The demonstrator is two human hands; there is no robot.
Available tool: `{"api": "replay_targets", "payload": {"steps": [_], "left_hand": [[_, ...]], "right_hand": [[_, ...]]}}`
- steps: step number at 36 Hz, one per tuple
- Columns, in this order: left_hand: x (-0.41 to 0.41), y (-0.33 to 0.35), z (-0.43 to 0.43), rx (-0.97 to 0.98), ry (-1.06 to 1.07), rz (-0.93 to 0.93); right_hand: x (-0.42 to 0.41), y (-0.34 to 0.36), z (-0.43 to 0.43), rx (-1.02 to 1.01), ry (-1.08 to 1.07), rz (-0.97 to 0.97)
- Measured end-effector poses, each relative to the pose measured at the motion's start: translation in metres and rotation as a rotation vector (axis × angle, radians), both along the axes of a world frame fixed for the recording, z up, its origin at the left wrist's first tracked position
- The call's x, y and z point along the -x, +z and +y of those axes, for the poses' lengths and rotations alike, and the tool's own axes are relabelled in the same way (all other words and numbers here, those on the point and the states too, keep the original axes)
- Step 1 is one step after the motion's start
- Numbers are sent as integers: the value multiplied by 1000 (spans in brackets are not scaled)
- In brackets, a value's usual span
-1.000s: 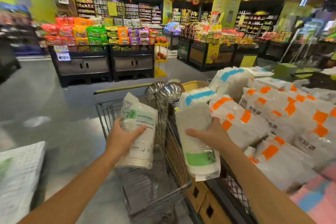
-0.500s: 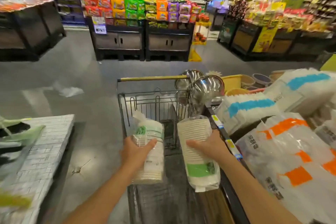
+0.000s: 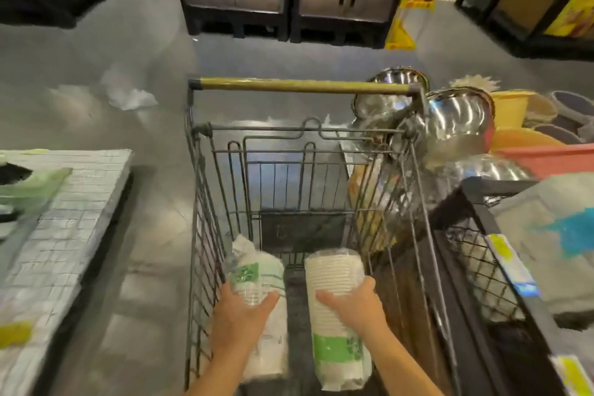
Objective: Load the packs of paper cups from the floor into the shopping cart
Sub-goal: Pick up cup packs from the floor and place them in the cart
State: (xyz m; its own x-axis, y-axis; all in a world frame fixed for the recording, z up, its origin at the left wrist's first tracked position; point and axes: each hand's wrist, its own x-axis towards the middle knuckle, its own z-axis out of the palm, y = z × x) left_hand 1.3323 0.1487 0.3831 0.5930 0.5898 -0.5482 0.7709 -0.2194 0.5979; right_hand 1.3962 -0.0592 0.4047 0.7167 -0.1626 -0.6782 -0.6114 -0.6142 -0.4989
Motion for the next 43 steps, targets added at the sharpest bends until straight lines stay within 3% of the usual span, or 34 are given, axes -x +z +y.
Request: {"api": "replay_targets", "payload": {"steps": [4,12,17,24,28,32,39,43], "left_hand": [[-31,-64,3,-26,23,10],[-54,-160,13,-57,39,203],[-50,-180,-7,-229,14,249],[-51,-157,21,-213,-27,205],[-51,-106,30,-214,-164,97],[-52,-15,31,-238,-389,-4],[-63,167,15,-439,-943,-109],[-61,259,-22,-564,-1212,-278]], "right_hand": [[-35,-69,22,20,25,23],[-64,-179,67,120,49,178],[-52,-184,79,179,119,100],[-42,-172,83,93,165,136],[-34,-127,77,47,178,57],[-39,-36,56,52,247,-37],[-23,160,7,251,383,-242],[30,255,-25,413,289,-346]]}}
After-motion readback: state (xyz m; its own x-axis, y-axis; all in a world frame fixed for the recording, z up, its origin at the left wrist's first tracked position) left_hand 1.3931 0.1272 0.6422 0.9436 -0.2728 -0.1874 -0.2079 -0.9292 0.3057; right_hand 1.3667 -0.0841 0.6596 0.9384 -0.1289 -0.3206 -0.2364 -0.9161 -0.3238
